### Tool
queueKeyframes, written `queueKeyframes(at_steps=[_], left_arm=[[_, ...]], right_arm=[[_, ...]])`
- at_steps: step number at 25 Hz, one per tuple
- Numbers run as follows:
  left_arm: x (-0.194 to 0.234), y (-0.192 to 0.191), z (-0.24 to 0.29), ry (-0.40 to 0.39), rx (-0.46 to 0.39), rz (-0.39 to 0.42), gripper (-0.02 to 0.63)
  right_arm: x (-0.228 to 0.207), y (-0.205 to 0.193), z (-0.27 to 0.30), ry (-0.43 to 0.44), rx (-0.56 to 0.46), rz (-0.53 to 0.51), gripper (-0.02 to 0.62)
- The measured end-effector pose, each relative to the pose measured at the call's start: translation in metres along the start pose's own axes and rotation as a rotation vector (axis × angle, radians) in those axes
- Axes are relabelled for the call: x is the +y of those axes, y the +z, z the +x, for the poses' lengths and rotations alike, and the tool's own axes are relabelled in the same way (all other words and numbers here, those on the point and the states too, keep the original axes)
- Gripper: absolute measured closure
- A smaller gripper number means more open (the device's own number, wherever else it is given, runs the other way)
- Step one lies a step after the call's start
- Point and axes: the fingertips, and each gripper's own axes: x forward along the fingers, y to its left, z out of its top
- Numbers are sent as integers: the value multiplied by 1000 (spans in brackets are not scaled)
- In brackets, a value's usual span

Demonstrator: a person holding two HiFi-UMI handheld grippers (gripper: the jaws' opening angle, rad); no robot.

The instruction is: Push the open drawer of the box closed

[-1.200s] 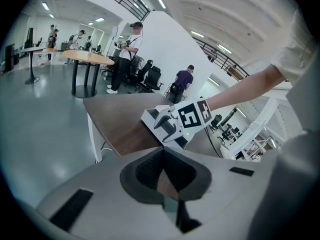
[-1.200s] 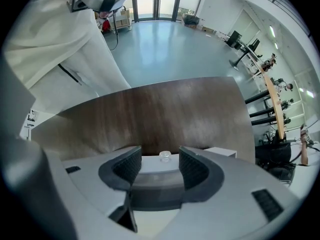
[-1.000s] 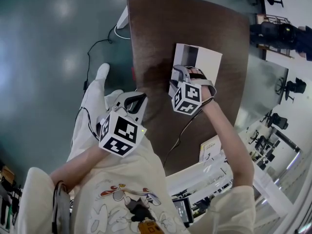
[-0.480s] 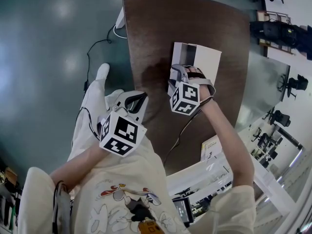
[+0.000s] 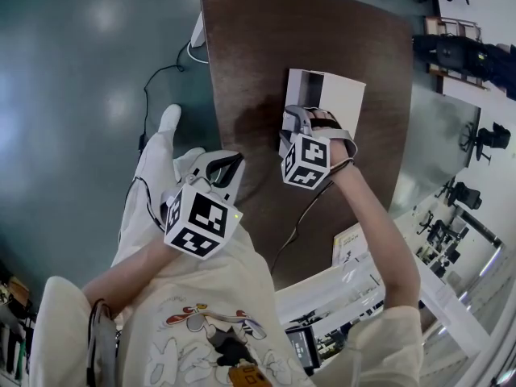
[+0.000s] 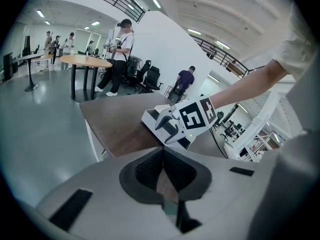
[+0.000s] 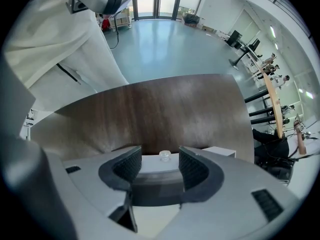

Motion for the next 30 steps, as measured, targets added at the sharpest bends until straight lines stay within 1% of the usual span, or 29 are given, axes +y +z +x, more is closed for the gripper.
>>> queueKeyframes(at_steps=[5, 15, 24, 30], left_arm=[[-1, -2, 2, -4, 1, 1, 598], [2, -6, -1, -10, 11, 3, 598], [-2, -7, 2, -14, 12, 4, 598], [1, -10, -2, -15, 12, 5, 598]], right_arm=[[-2, -13, 3, -9, 25, 1, 359], [-6, -20, 6, -17, 40, 4, 359], [-5, -56, 9, -27, 93, 10, 359], [-4, -61, 10, -36, 104, 16, 356]])
